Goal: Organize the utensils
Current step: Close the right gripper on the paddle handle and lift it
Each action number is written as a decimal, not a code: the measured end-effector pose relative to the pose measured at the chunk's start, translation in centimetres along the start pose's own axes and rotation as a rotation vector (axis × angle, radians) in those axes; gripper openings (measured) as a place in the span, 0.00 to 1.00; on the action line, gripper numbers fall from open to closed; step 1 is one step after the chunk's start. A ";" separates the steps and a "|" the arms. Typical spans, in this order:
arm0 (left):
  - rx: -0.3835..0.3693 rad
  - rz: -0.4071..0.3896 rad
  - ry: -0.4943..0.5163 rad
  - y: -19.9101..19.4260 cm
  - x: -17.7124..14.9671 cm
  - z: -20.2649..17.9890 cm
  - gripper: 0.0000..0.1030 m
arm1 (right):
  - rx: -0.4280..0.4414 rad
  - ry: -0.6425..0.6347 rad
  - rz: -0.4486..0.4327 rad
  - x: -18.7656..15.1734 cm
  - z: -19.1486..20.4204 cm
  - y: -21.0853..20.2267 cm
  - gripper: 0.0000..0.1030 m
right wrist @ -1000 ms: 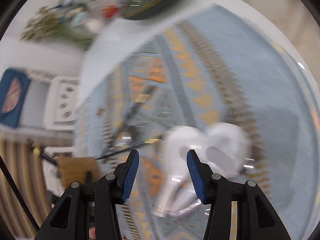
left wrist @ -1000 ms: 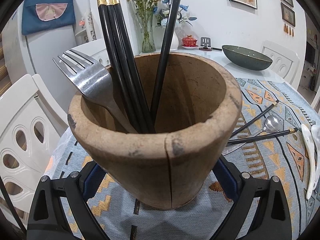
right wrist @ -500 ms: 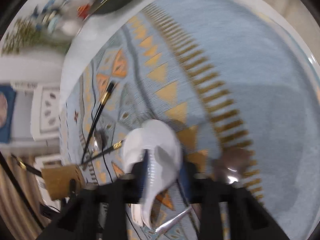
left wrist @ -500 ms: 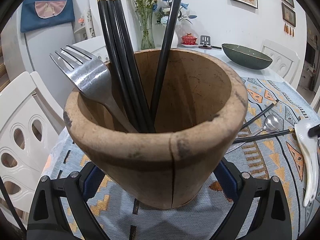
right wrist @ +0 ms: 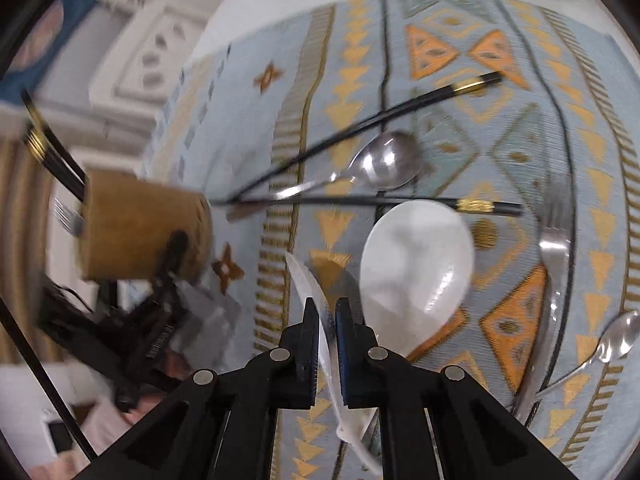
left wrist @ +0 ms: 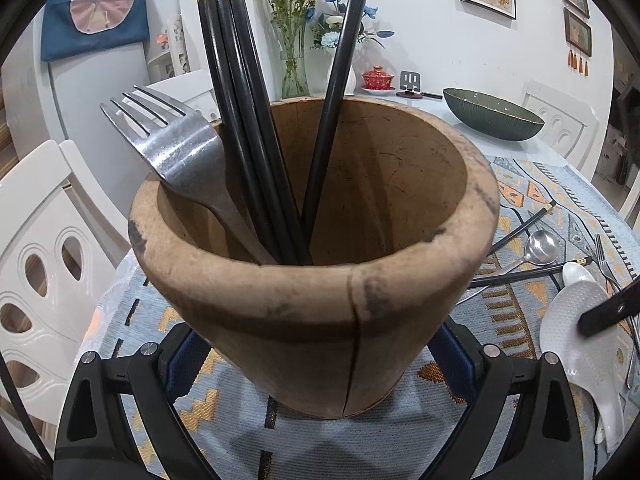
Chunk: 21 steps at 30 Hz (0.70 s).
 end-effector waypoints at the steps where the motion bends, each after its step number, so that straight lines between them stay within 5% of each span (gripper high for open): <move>1: -0.001 0.000 -0.001 0.0 0.0 0.0 0.95 | -0.001 -0.019 0.013 0.0 0.5 0.3 0.07; 11: -0.013 -0.007 -0.009 -0.4 -0.2 0.3 0.95 | -0.153 -0.143 0.079 1.1 4.8 3.7 0.13; 21: -0.036 -0.003 -0.026 -0.6 -0.4 0.7 0.95 | -0.077 -0.014 0.073 1.4 2.4 3.4 0.13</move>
Point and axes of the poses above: each gripper's, at about its wrist camera, not at the fingertips, and y roughly the way its jaws point, z to its left, x to its top, the point moved 3 cm from there along y, roughly the way its jaws point, and after that the axes turned 10 degrees about -x, right-handed, at the moved point
